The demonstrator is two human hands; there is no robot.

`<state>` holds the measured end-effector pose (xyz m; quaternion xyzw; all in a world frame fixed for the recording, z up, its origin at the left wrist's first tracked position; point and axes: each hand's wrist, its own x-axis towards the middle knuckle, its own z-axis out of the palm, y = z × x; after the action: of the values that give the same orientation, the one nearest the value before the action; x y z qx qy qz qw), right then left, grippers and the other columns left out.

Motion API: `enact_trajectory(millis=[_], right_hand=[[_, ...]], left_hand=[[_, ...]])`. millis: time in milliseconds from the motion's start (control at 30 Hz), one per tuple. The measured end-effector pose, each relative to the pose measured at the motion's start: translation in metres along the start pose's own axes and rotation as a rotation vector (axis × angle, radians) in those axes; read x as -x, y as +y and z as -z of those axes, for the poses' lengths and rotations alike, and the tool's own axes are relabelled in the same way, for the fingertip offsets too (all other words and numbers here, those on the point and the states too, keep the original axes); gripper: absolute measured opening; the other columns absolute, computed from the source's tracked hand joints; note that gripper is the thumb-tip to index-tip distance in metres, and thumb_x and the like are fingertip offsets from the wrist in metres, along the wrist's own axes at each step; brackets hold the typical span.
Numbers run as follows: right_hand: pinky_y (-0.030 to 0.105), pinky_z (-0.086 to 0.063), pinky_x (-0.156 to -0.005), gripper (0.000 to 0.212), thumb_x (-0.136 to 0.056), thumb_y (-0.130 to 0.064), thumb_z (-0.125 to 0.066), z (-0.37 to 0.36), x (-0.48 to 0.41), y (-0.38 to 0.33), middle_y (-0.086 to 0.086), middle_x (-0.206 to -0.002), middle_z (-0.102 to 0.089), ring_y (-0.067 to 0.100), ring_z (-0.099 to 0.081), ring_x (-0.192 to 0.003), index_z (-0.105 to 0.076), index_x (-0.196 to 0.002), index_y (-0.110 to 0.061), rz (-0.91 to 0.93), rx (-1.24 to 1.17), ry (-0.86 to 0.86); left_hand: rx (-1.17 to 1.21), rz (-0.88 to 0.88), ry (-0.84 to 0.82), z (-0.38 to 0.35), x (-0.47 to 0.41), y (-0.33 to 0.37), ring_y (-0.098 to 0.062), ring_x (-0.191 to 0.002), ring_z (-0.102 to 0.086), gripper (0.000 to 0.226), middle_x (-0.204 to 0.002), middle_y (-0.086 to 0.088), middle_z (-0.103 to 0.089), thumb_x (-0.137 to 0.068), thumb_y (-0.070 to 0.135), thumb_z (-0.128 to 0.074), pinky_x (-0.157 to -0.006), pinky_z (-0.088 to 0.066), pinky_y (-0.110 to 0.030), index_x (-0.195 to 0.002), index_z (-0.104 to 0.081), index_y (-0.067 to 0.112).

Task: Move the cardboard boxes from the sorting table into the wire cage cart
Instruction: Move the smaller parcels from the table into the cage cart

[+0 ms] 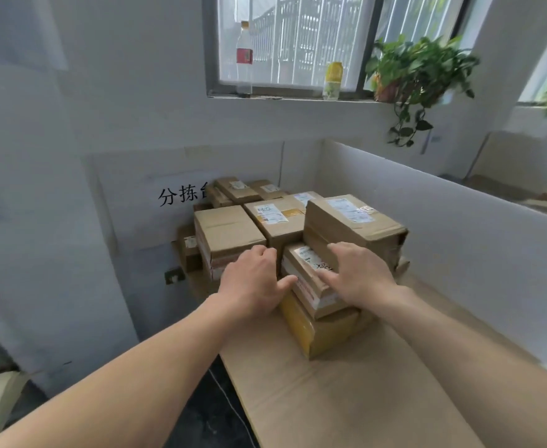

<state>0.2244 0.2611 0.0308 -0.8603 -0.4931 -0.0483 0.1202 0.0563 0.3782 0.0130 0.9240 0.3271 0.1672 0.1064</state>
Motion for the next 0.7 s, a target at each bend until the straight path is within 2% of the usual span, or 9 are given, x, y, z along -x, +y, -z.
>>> enact_trajectory(millis=[167,233,333,467,567,700], right_hand=[[0.033,-0.041,-0.071,0.039,-0.090,-0.053,-0.058,0.011,-0.045,0.061,0.000,-0.107,-0.065,0.024,-0.062,-0.100,-0.060,-0.114,-0.023,-0.034,0.040,0.019],[0.033,-0.041,-0.073,0.042,-0.090,-0.052,-0.058,0.013,-0.064,0.084,0.001,-0.113,-0.065,0.026,-0.061,-0.106,-0.062,-0.117,-0.021,-0.048,0.043,0.020],[0.036,-0.047,-0.084,0.047,-0.089,-0.053,-0.060,0.016,-0.091,0.113,0.004,-0.119,-0.066,0.027,-0.060,-0.111,-0.063,-0.121,-0.019,-0.086,0.037,0.020],[0.036,-0.048,-0.083,0.036,-0.087,-0.051,-0.064,0.014,-0.118,0.144,0.005,-0.115,-0.065,0.026,-0.060,-0.107,-0.061,-0.106,-0.021,-0.138,0.020,-0.007],[0.037,-0.050,-0.089,0.049,-0.085,-0.058,-0.063,0.011,-0.134,0.162,0.003,-0.119,-0.064,0.026,-0.059,-0.111,-0.062,-0.119,-0.022,-0.188,0.025,-0.032],[0.038,-0.050,-0.086,0.057,-0.079,-0.068,-0.060,0.003,-0.148,0.180,0.000,-0.118,-0.067,0.026,-0.060,-0.107,-0.061,-0.119,-0.028,-0.257,-0.043,-0.059]], left_hand=[[0.012,-0.011,-0.066,-0.030,-0.059,0.053,-0.022,-0.126,-0.051,0.070,-0.141,-0.002,-0.051,-0.091,0.066,-0.050,-0.092,-0.047,-0.040,-0.141,-0.047,0.019],[0.028,-0.006,-0.089,-0.040,-0.082,0.069,-0.021,-0.122,-0.053,0.068,-0.137,-0.001,-0.053,-0.091,0.067,-0.049,-0.084,-0.045,-0.036,-0.139,-0.048,0.020],[0.051,0.025,-0.123,-0.052,-0.111,0.084,-0.021,-0.116,-0.055,0.064,-0.131,0.000,-0.055,-0.091,0.068,-0.047,-0.081,-0.044,-0.035,-0.134,-0.051,0.022],[0.104,0.089,-0.134,-0.065,-0.139,0.096,-0.019,-0.106,-0.056,0.057,-0.121,0.002,-0.058,-0.092,0.067,-0.047,-0.073,-0.043,-0.033,-0.125,-0.054,0.021],[0.140,0.135,-0.128,-0.075,-0.153,0.104,-0.019,-0.105,-0.057,0.060,-0.119,0.001,-0.059,-0.092,0.067,-0.048,-0.073,-0.044,-0.032,-0.128,-0.054,0.019],[0.161,0.193,-0.138,-0.086,-0.166,0.108,-0.021,-0.101,-0.059,0.060,-0.116,-0.001,-0.061,-0.092,0.068,-0.048,-0.074,-0.047,-0.035,-0.122,-0.057,0.017]])
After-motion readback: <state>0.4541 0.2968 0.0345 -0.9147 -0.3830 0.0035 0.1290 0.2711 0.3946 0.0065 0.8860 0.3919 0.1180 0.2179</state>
